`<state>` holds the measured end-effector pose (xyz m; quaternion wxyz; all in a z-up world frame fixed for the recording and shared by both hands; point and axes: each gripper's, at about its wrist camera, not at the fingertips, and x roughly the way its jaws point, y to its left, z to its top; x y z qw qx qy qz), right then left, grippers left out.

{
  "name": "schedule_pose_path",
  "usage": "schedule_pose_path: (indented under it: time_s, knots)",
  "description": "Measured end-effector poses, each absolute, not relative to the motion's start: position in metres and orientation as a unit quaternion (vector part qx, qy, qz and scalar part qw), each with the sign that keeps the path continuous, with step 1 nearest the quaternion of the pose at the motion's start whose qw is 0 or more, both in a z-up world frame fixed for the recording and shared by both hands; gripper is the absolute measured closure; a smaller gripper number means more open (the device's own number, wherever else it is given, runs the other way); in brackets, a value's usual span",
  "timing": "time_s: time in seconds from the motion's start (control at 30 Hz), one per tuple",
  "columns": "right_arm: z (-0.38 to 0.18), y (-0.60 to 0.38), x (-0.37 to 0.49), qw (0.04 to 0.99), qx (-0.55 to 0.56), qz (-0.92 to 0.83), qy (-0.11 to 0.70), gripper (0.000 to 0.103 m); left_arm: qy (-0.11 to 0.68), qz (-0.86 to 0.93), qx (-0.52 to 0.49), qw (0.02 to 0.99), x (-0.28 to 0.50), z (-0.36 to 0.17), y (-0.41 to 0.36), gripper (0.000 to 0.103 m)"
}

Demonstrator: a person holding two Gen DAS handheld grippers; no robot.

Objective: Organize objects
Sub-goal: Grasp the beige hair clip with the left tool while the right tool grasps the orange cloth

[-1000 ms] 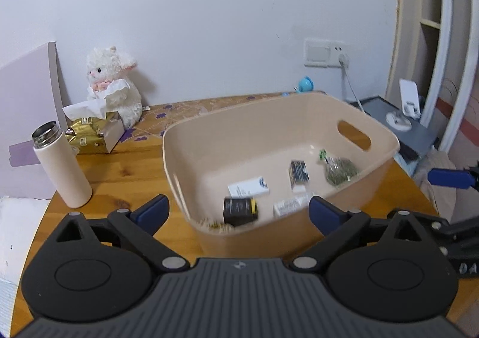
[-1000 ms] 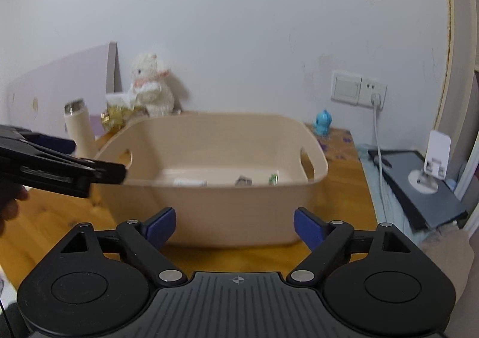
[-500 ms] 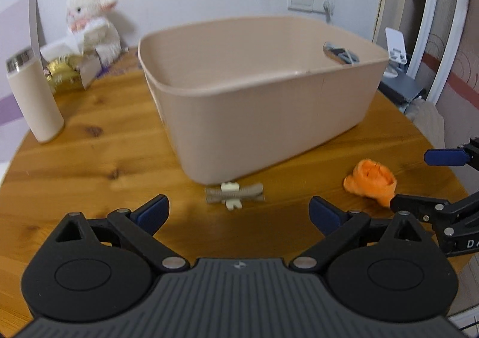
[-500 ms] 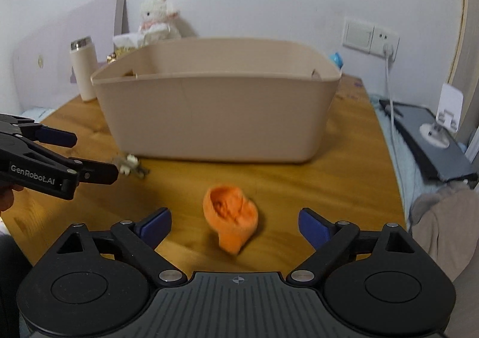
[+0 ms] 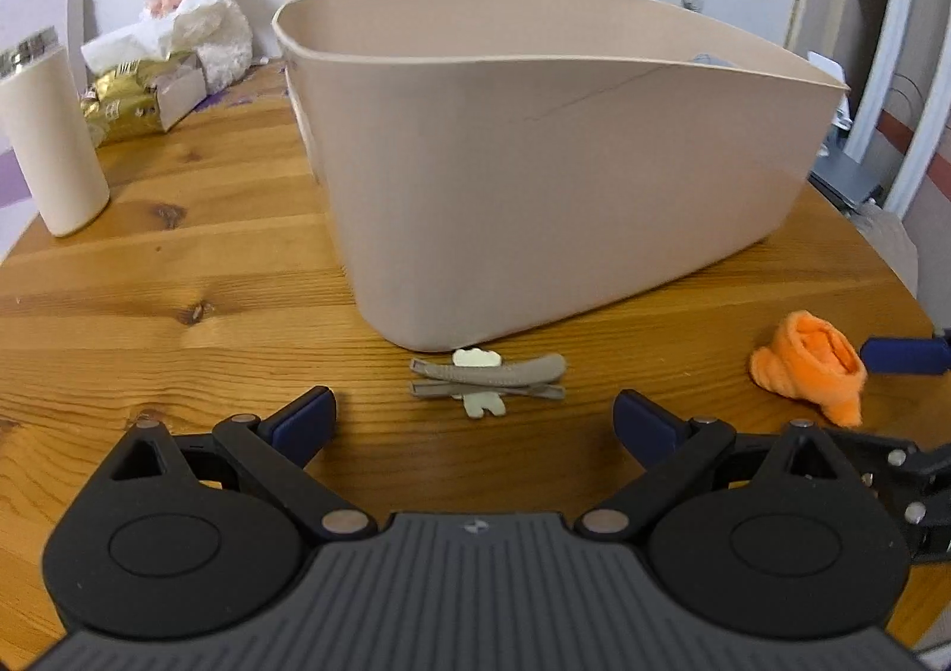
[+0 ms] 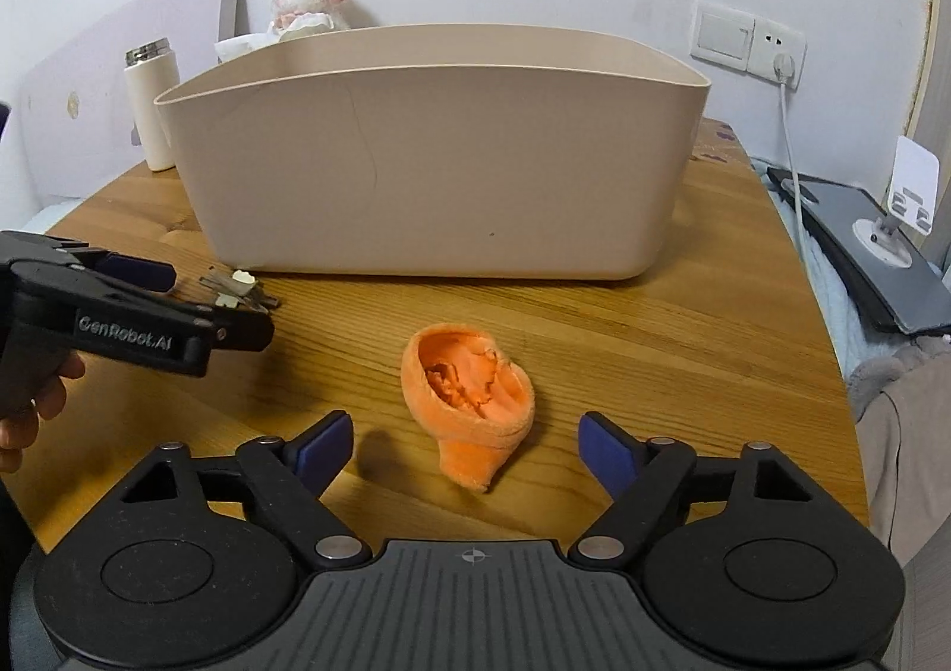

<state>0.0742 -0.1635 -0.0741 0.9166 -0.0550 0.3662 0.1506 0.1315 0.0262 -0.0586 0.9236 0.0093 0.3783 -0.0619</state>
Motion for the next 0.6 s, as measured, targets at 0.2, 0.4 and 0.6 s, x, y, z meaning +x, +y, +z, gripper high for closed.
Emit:
schedule_pose_path:
  time_s: [0.2, 0.4, 0.6]
  knots:
    - [-0.079, -0.155, 0.081, 0.918, -0.057, 0.151, 0.362, 0.046, 0.369, -0.062, -0.002, 0.927, 0.14, -0.059, 0.027, 0.007]
    - [-0.078, -0.153, 0.085, 0.918, -0.054, 0.158, 0.358, 0.077, 0.356, -0.056, 0.02, 0.932, 0.139, -0.058, 0.023, 0.036]
    - [-0.077, -0.151, 0.086, 0.918, -0.044, 0.164, 0.359, 0.09, 0.358, -0.059, 0.02, 0.931, 0.137, -0.056, 0.025, 0.044]
